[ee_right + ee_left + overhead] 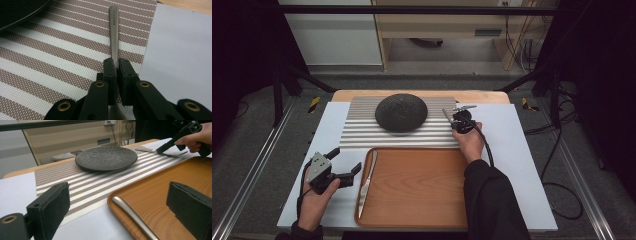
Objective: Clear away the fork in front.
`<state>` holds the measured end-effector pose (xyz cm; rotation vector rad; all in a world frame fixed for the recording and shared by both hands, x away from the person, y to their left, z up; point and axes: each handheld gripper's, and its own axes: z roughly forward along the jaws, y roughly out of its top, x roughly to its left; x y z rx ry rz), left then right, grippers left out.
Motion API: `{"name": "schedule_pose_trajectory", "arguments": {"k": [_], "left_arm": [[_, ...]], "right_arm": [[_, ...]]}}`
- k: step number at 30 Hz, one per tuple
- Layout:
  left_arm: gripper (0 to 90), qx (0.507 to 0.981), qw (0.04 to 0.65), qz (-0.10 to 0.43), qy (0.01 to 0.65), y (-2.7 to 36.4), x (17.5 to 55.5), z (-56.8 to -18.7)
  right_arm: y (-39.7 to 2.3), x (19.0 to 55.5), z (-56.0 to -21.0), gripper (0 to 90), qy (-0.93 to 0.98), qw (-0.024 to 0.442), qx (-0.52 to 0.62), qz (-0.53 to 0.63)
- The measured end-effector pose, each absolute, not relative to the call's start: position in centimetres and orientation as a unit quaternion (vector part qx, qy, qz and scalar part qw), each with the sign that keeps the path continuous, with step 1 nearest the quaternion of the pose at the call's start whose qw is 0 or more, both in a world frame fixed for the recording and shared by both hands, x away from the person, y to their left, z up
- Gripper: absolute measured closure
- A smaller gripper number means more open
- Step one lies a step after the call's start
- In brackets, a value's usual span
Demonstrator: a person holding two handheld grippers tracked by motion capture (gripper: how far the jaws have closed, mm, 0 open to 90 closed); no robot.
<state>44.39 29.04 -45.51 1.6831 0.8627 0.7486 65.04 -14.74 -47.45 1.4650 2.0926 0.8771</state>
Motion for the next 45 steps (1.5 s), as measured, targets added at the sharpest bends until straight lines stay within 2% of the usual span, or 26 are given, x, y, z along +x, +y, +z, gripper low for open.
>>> {"name": "schedule_pose_trajectory", "arguments": {"k": [29,38,42,45], "left_arm": [[5.4,0.704,0.526,0.313,0.361,29.07,44.39,-45.5],[5.3,0.705,0.525,0.312,0.36,28.99,44.39,-45.53],[5.3,0.706,0.525,0.312,0.36,28.96,44.39,-45.53],[5.3,0.706,0.525,0.311,0.36,28.97,44.41,-45.54]], "right_arm": [[-14.9,64.78,-47.32,85.4,0.758,0.205,0.529,0.32],[-14.54,64.67,-47.44,84.8,0.761,0.214,0.523,0.317],[-14.24,64.75,-47.56,81.8,0.76,0.22,0.521,0.319],[-14.12,64.79,-47.58,84.8,0.762,0.224,0.518,0.318]]}}
